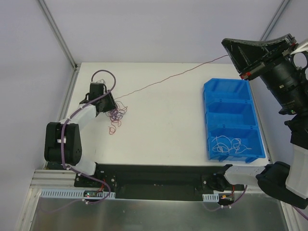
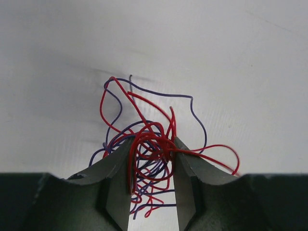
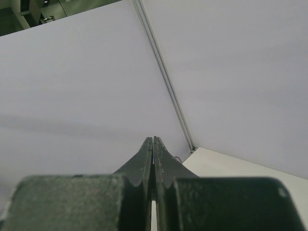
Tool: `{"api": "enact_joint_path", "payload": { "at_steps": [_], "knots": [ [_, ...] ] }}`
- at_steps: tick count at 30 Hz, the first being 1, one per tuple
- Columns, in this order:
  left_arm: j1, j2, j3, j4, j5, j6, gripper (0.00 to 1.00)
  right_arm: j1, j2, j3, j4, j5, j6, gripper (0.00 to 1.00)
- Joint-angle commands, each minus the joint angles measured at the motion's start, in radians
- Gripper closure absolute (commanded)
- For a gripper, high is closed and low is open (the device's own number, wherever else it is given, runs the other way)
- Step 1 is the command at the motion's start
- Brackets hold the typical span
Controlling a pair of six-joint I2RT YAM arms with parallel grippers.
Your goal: Untangle the cables
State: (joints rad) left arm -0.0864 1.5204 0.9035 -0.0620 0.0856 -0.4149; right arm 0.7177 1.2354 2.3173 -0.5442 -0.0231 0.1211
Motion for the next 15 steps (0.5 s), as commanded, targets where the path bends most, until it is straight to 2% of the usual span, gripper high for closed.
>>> {"api": "enact_joint_path", "payload": {
  "at_steps": [1,9,15],
  "knots": [
    [0.079,0.015,0.061,-0.053,-0.003,0.037,0.66,-0.003,-0.063,-0.009,0.099,0.043,-0.029,1.00],
    [0.200,0.093,0.094,-0.065,0.003,0.071,0.66,-0.003,-0.099,-0.004,0.124,0.063,-0.055,1.00],
    [0.201,0.092,0.106,-0.073,-0.009,0.084,0.63,-0.003,-0.099,-0.042,0.102,0.091,-0.081,1.00]
  ]
}}
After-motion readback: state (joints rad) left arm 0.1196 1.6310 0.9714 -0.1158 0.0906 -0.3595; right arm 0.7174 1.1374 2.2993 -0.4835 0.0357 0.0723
